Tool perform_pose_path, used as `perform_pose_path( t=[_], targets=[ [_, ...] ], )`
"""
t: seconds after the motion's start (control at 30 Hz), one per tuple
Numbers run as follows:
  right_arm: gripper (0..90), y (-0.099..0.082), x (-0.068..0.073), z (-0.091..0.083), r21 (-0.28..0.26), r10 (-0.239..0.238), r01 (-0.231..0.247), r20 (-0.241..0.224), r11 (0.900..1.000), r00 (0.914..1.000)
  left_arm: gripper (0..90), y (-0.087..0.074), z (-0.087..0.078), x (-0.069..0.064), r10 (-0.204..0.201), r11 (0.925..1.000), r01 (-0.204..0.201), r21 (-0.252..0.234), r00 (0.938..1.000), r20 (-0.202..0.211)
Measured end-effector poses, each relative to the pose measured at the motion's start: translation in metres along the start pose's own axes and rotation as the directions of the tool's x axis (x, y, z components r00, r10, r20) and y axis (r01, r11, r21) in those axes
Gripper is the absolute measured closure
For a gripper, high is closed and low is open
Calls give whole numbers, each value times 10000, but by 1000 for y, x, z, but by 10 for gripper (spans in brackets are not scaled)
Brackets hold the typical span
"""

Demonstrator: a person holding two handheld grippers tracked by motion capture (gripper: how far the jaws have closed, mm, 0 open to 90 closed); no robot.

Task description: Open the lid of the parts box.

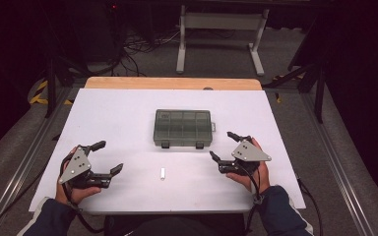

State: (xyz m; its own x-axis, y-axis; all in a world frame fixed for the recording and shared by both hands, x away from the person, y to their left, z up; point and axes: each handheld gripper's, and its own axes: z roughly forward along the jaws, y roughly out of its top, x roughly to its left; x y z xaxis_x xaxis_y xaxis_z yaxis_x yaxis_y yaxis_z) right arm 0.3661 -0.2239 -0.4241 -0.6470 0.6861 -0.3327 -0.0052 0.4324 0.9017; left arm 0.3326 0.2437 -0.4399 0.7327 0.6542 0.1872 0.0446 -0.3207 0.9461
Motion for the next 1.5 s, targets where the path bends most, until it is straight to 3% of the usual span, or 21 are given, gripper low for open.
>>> perform_pose_path(
  t=[0.2, 0.47, 0.63, 0.83, 1.2, 1.4, 1.5],
  targets=[
    [161, -4, 0, 0, 177, -20, 18, 99, 9998, 9999, 113, -2, 5, -1, -52, 9998, 43, 213, 9992, 405],
    [160, -6, -4, 10, 570, 148, -151, 51, 9983, 9999, 120, -5, 9, 3, -293, 9993, 278, 254, 9978, 595],
    [157, -10, -9, 17, 875, 367, -361, -53, 9955, 9993, 123, -2, 20, 5, -110, 9988, 75, 493, 9974, 706],
    [155, -15, -17, 29, 1353, 505, -473, -201, 9897, 9985, 126, 2, 38, 13, -192, 9984, 145, 548, 9961, 864],
    [155, -14, -25, 41, 1415, 779, -719, -374, 9873, 9963, 138, 17, 79, 13, 85, 9976, -166, 671, 9930, 1181],
    [155, -14, -27, 50, 1593, 859, -771, -492, 9842, 9951, 150, 21, 103, 11, 190, 9945, -329, 992, 9903, 1376],
    [158, -16, -31, 59, 1851, 1092, -938, -748, 9782, 9912, 154, 24, 124, 11, 168, 9915, -355, 1255, 9889, 1473]
  ],
)
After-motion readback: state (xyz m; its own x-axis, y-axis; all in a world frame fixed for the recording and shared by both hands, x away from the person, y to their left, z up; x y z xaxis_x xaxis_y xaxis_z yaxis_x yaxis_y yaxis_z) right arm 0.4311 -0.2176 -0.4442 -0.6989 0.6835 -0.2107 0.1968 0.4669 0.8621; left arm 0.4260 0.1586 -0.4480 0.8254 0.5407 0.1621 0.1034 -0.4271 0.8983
